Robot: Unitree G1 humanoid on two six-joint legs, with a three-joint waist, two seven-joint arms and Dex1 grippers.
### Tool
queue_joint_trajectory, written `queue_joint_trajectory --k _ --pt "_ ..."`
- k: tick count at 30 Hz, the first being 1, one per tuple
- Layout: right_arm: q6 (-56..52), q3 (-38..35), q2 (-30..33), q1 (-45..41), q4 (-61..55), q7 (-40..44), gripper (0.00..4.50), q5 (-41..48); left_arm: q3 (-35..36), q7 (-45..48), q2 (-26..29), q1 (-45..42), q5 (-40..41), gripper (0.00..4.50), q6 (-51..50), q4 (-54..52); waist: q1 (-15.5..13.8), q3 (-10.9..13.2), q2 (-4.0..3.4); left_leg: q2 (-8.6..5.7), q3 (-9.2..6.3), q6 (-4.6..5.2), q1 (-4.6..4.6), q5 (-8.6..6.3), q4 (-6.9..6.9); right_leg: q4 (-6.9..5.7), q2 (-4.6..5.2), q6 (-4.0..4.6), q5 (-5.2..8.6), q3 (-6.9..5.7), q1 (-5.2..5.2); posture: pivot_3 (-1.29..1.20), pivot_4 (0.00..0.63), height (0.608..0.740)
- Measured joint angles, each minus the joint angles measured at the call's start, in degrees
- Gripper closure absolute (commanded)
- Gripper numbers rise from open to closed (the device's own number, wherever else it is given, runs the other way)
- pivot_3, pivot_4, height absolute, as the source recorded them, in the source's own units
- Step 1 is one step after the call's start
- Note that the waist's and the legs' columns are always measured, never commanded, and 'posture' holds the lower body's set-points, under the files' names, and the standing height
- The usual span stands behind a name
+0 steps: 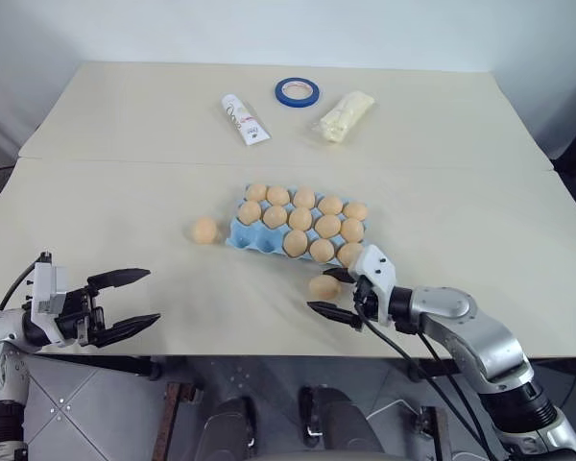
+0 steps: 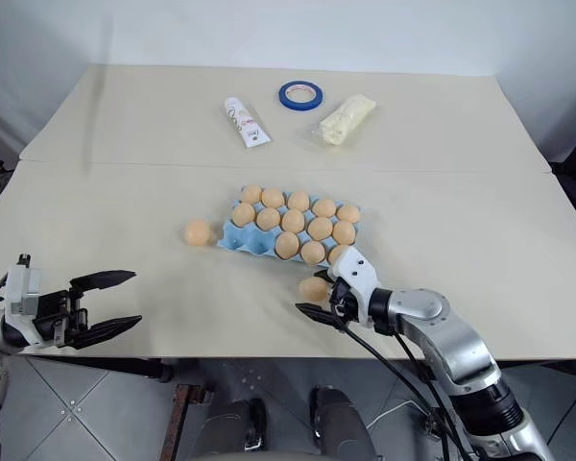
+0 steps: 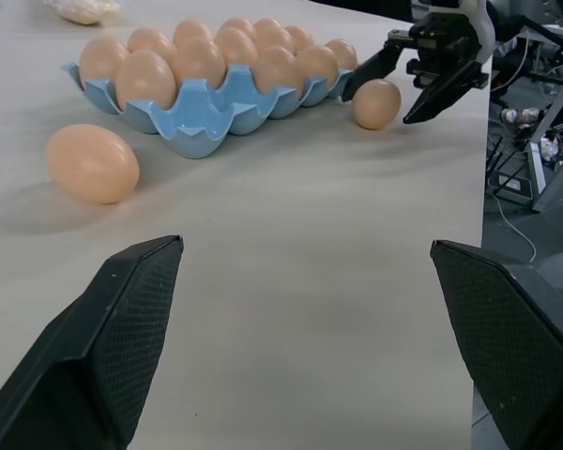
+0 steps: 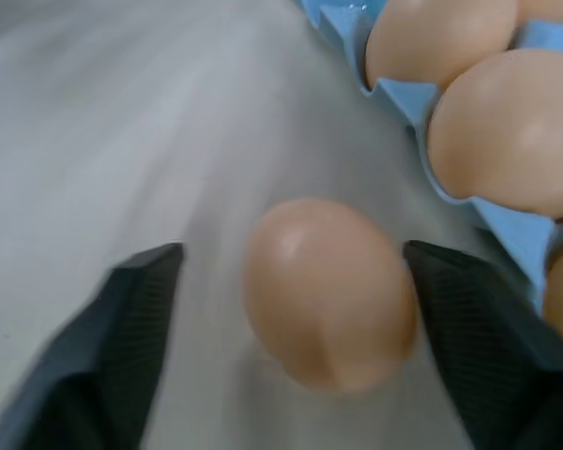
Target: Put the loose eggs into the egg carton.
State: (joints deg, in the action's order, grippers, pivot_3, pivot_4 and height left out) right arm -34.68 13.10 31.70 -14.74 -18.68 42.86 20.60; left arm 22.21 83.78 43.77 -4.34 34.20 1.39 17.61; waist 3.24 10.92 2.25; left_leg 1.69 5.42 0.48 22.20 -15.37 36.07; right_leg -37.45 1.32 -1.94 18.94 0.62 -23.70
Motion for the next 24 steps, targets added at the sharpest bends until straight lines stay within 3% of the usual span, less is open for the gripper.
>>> queue_joint_trajectory --k 3,5,13,24 --pt "0.5 -0.1 0.0 -0.1 0.0 0.4 2.67 0.0 0.0 -0.4 -0.1 0.0 0.0 0.00 0.0 -0.9 -0.1 0.0 0.00 0.01 -0.02 -0.02 0.07 0.04 -0.02 0.00 0.13 0.04 0.02 -0.25 0.00 0.00 0.150 0.740" --pt "0.6 -0.4 -0.1 -0.1 -0.4 0.4 2.89 0.3 0.0 -0.7 -0.1 0.1 0.1 0.00 0.0 -1.3 -0.1 0.0 0.00 0.01 -0.02 -0.02 0.08 0.04 -0.02 0.01 0.14 0.04 0.02 -0.28 0.00 0.00 0.150 0.740" --pt "-0.8 -4.8 -1.0 -3.6 -4.0 0.3 2.98 4.6 0.6 -4.2 -2.3 2.8 0.5 0.00 0.0 -6.1 0.0 0.0 -0.01 0.01 -0.03 -0.01 0.06 0.10 0.00 -0.02 0.15 0.03 0.02 -0.31 0.04 0.00 0.150 0.740" --pt "-0.6 -1.9 -9.3 -14.5 2.2 -3.6 2.99 1.4 1.7 -14.4 -9.2 9.3 1.1 0.00 0.6 -16.3 0.1 0.0 -0.01 -0.01 -0.03 -0.01 0.07 0.14 -0.01 -0.05 0.16 0.03 0.02 -0.35 0.03 0.00 0.150 0.740"
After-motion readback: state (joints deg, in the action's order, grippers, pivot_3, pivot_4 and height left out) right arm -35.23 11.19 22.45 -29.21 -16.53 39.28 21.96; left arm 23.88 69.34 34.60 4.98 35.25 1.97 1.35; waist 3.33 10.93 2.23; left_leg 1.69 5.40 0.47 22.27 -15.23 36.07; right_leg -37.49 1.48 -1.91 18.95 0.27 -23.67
